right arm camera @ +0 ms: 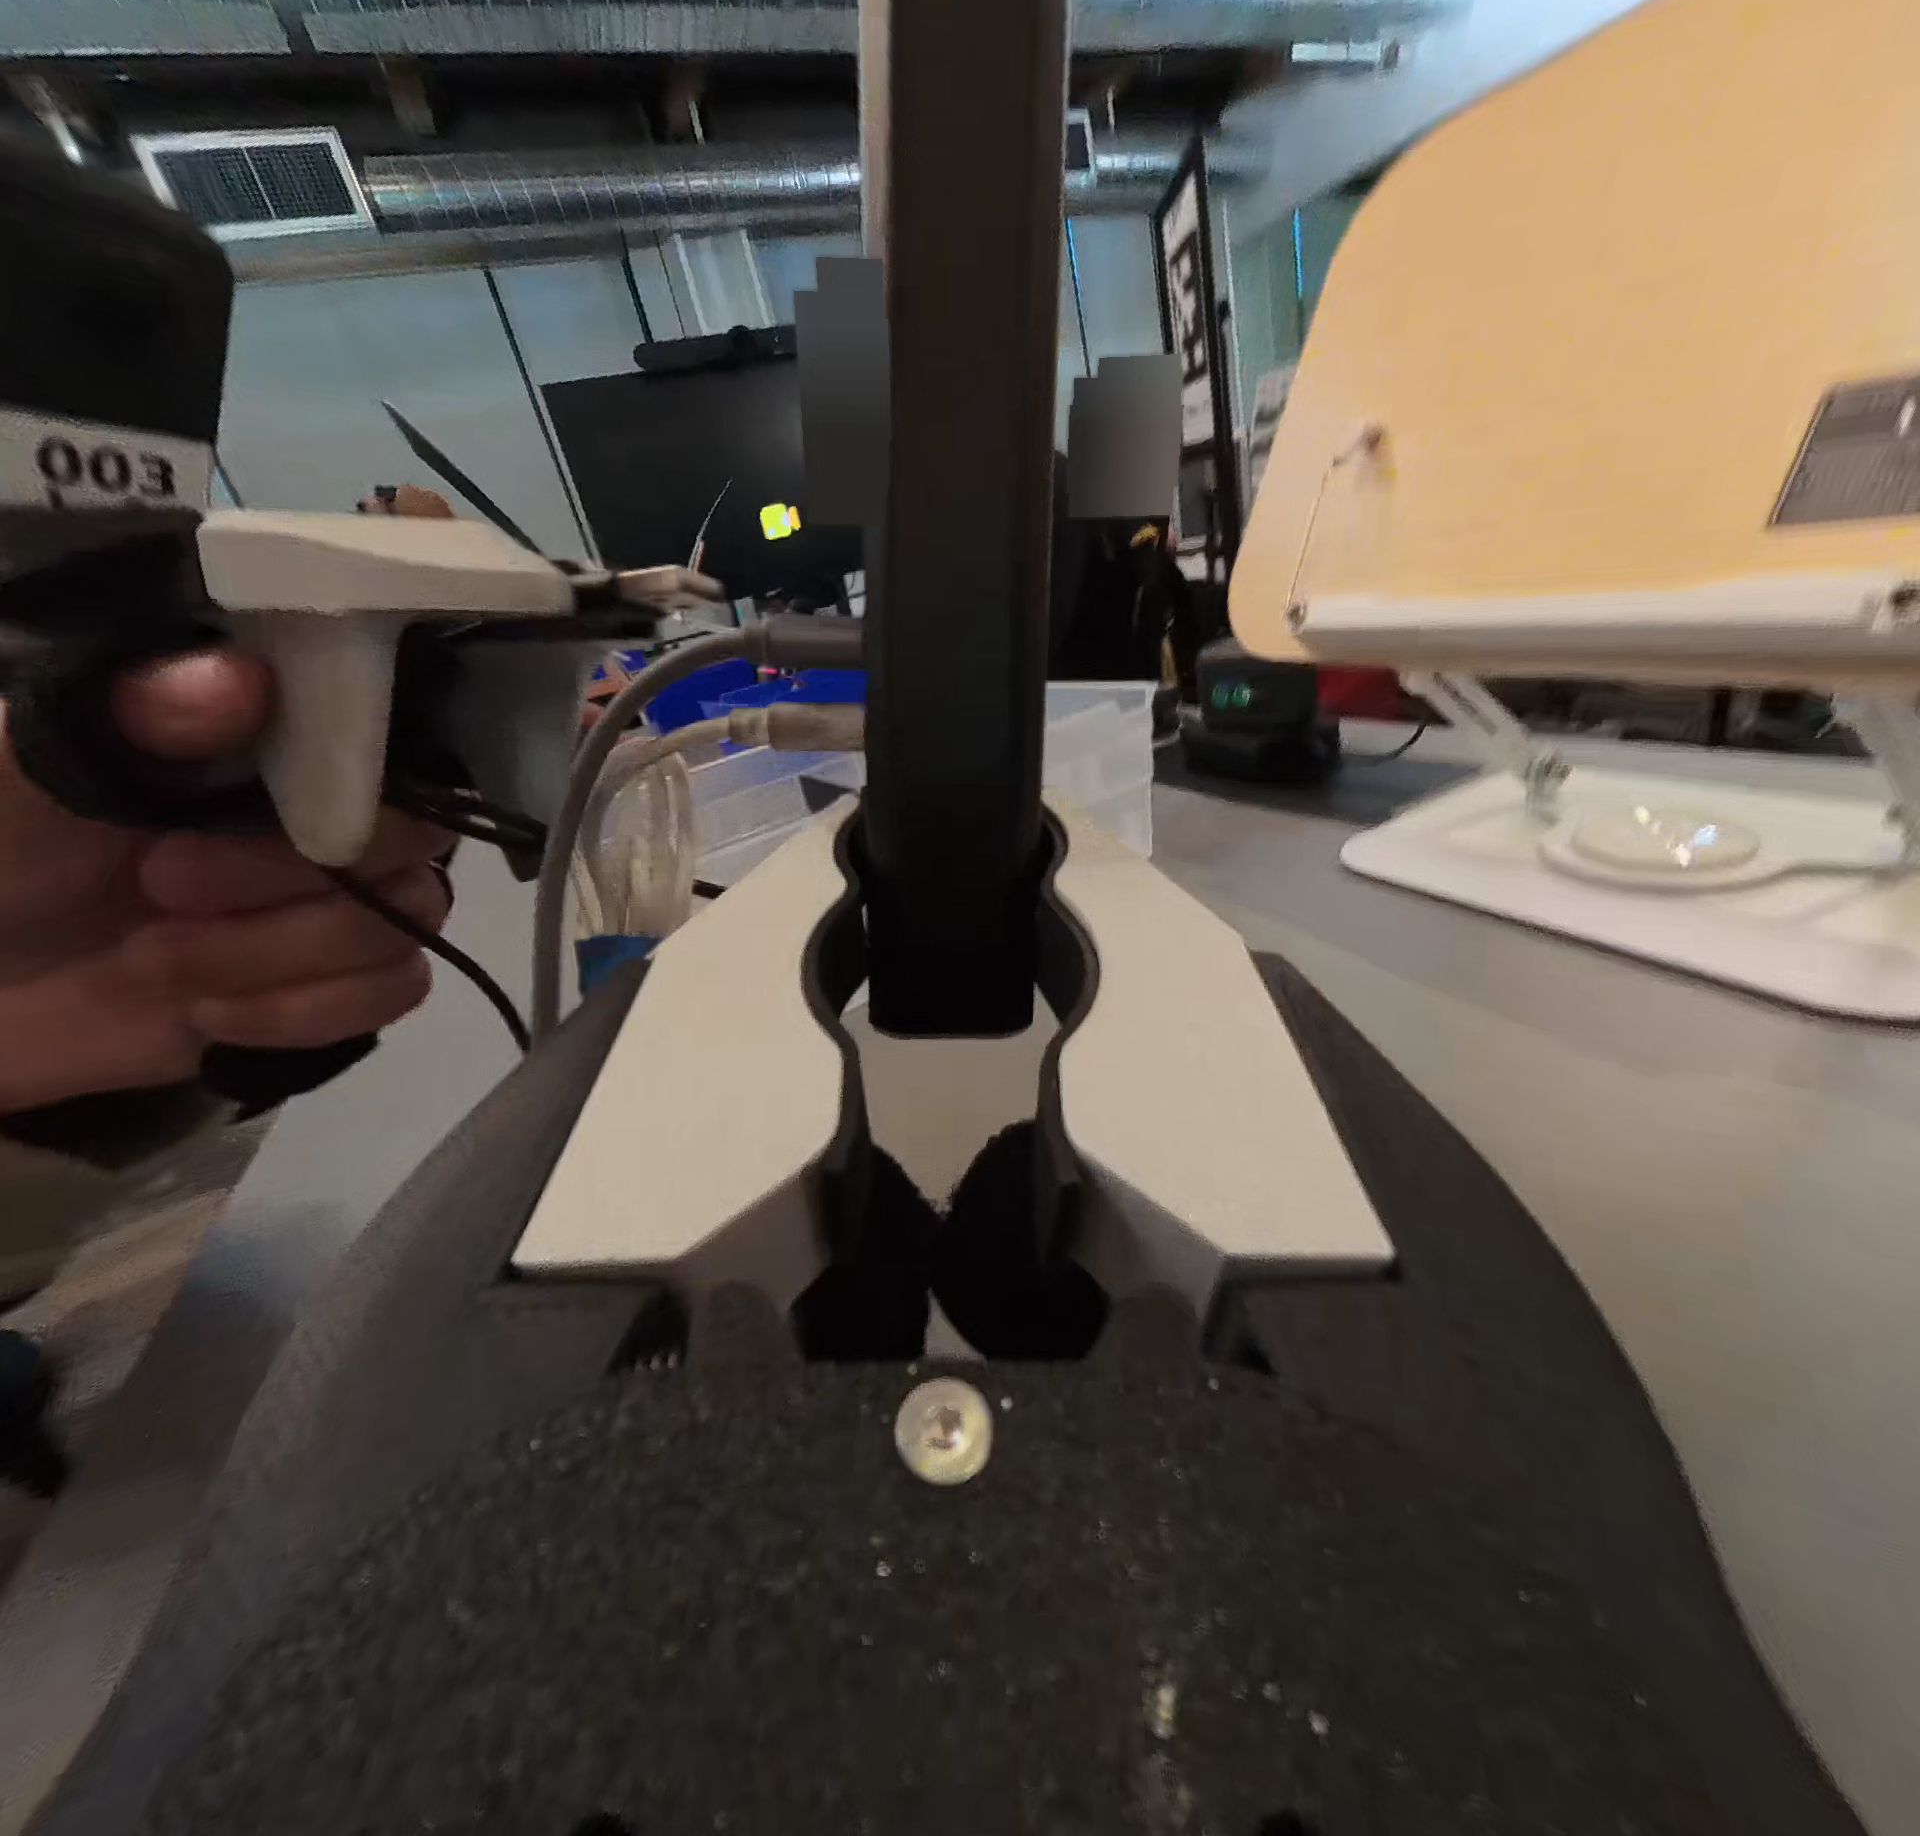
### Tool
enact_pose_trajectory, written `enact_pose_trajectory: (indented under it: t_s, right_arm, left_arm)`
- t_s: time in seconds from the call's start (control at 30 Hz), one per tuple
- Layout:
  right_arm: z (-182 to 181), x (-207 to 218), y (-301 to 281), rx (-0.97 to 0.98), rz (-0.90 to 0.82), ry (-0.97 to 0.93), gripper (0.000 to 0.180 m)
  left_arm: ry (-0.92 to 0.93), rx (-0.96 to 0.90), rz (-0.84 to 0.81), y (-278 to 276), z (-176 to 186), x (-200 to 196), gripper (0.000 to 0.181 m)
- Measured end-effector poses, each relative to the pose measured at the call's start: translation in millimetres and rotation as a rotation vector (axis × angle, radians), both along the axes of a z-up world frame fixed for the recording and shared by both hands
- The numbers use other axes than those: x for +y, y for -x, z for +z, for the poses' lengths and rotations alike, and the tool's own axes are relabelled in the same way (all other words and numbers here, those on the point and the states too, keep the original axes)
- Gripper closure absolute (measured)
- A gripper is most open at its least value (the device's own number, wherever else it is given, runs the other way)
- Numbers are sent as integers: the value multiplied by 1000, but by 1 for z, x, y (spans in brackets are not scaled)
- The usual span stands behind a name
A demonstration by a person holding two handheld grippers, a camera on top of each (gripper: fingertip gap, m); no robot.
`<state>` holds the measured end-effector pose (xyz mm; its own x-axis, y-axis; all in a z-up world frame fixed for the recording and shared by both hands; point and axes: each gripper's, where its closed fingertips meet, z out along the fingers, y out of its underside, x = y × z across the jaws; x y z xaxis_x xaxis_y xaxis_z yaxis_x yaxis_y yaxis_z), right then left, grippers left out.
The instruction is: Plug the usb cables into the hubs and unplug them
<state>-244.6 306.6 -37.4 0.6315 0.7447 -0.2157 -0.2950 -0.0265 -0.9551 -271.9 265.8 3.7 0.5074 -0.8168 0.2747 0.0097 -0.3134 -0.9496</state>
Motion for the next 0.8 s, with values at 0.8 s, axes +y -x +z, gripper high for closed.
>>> enact_pose_trajectory:
  t_s: [0.8]
  right_arm:
    - [12,-15,12,-151,-79,-130,153]
  left_arm:
    - [-14,44,82,-9,4,1,166]
